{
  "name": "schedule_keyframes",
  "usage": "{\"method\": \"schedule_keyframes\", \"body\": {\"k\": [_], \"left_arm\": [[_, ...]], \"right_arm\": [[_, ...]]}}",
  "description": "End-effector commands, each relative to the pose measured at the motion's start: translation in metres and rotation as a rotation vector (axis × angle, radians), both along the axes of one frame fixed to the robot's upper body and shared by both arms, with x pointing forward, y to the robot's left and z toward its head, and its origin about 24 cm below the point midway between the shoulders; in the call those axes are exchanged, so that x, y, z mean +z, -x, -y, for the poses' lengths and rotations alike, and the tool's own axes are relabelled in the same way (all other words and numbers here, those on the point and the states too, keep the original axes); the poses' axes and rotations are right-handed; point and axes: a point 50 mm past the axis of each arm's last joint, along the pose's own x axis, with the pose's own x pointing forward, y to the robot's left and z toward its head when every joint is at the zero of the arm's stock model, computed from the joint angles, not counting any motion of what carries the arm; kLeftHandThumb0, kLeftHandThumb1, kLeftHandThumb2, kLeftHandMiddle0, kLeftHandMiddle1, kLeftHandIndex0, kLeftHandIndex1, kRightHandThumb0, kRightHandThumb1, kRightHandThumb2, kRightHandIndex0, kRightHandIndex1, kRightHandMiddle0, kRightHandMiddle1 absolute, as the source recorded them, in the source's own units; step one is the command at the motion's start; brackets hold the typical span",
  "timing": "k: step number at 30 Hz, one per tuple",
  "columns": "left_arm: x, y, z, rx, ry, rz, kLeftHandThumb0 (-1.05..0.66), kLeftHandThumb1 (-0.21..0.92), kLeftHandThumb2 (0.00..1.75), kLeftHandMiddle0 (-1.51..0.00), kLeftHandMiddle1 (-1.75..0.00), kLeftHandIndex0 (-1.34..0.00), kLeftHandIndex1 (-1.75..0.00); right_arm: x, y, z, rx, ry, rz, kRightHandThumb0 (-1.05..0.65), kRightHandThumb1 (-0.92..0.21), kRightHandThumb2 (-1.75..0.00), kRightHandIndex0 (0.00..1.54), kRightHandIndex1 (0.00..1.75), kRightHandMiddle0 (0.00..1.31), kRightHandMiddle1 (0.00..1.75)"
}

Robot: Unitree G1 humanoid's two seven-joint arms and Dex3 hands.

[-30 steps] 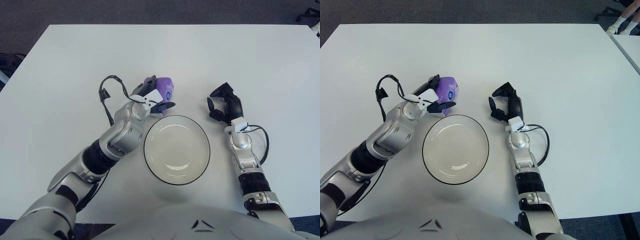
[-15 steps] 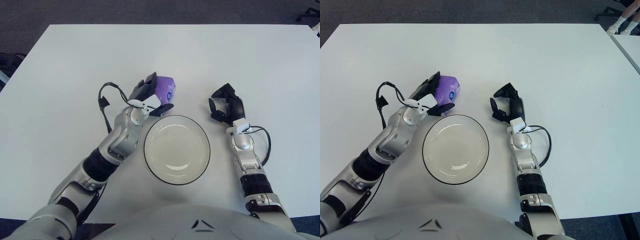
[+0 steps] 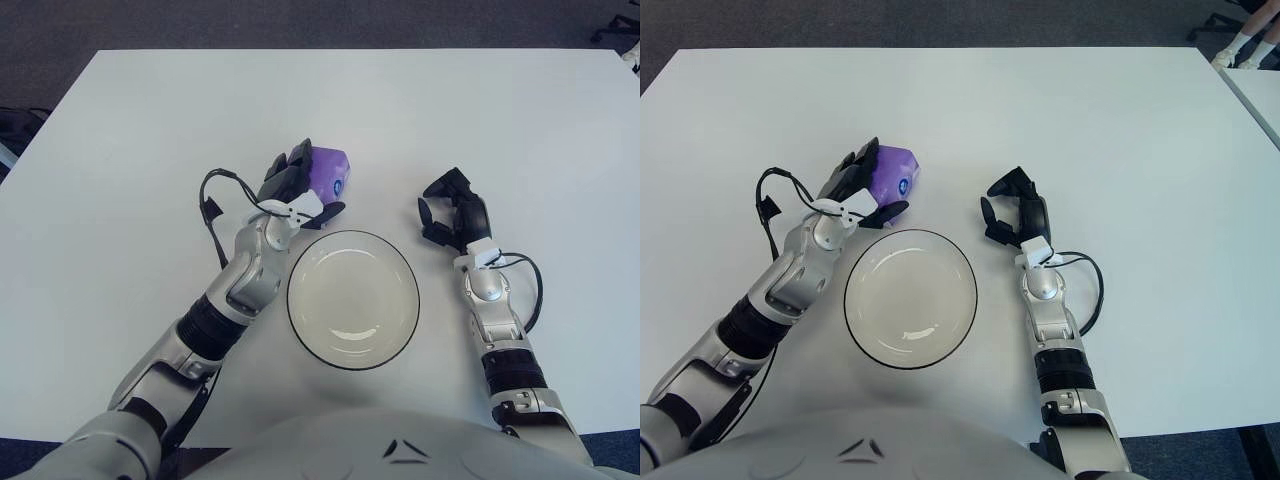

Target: Put the tissue paper into the plate.

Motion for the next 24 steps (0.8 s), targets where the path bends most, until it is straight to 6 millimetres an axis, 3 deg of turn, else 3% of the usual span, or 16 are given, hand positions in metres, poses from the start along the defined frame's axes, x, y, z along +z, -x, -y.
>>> {"method": "schedule_keyframes", "body": {"k": [1,13,16,19,24], "left_arm": [[-0.044,0.014,-0.012,0.038,-0.032,-0.224,-0.91,0.51,0.63,0.00,0.00,0.00,0.00],[-0.044,0.011,-0.017,-0.037,-0.109,-0.183,-0.93,0.54,0.59,0.00,0.00,0.00,0.00],[-0.042,0.011,-0.019,-0.063,-0.133,-0.170,-0.90,0.50,0.64,0.00,0.00,0.00,0.00],[-0.039,0.009,-0.022,-0.092,-0.167,-0.153,-0.84,0.42,0.80,-0.01,-0.02,0.00,0.00],[-0.037,0.008,-0.023,-0.145,-0.223,-0.109,-0.70,0.32,0.96,0.00,-0.63,0.00,-0.31]], "right_arm": [[-0.028,0.016,0.008,-0.035,-0.011,-0.123,-0.40,-0.57,-1.00,0.60,1.57,0.41,1.75],[-0.028,0.015,0.009,-0.035,-0.032,-0.107,-0.42,-0.51,-1.08,0.65,1.63,0.46,1.75],[-0.028,0.016,0.009,-0.037,-0.040,-0.103,-0.42,-0.51,-1.08,0.65,1.64,0.46,1.75],[-0.027,0.016,0.009,-0.037,-0.056,-0.093,-0.42,-0.50,-1.09,0.65,1.64,0.46,1.75],[-0.027,0.017,0.009,-0.036,-0.074,-0.080,-0.42,-0.52,-1.06,0.64,1.65,0.45,1.75]]}}
